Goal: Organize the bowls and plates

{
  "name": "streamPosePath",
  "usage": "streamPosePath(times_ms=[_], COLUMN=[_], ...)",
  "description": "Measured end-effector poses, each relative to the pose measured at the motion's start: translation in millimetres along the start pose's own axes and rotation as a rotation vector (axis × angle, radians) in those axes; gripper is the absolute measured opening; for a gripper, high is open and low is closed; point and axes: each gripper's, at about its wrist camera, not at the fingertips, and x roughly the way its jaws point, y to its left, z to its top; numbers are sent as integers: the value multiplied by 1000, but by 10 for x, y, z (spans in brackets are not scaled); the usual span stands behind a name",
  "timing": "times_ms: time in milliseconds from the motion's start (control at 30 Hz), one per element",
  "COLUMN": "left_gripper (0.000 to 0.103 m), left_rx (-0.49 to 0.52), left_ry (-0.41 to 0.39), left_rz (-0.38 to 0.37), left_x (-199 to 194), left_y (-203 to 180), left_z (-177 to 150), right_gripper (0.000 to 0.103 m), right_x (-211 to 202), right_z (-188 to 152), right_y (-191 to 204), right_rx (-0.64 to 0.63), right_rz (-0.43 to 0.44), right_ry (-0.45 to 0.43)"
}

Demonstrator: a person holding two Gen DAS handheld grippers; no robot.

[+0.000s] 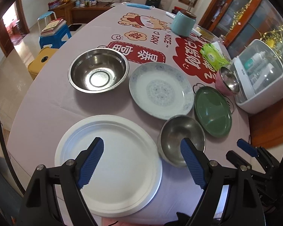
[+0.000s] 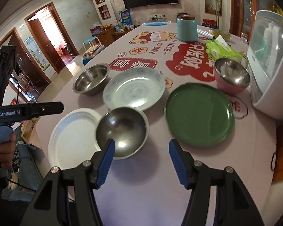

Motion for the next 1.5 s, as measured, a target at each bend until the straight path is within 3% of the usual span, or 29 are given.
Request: streamPosePath(times_ms=[233, 500, 1000, 1500], left_gripper=[83, 83, 83, 82], left_rx=[-57, -135, -262, -357], left_ry=[23, 65, 92, 130], left_rz=[50, 33, 35, -3], left_x=[238, 493, 962, 1454], left_y=[-144, -159, -49, 85], left_z=[167, 346, 573, 634], right_gripper=[60, 60, 60, 60], right_x=[174, 531, 1237, 1805], right_z=[317, 639, 1168, 1321], right_y=[-335, -511, -443, -539], right_rx=[-10, -47, -168, -113], right_rz=[24, 59, 120, 162], right_ry=[-14, 3, 25, 88])
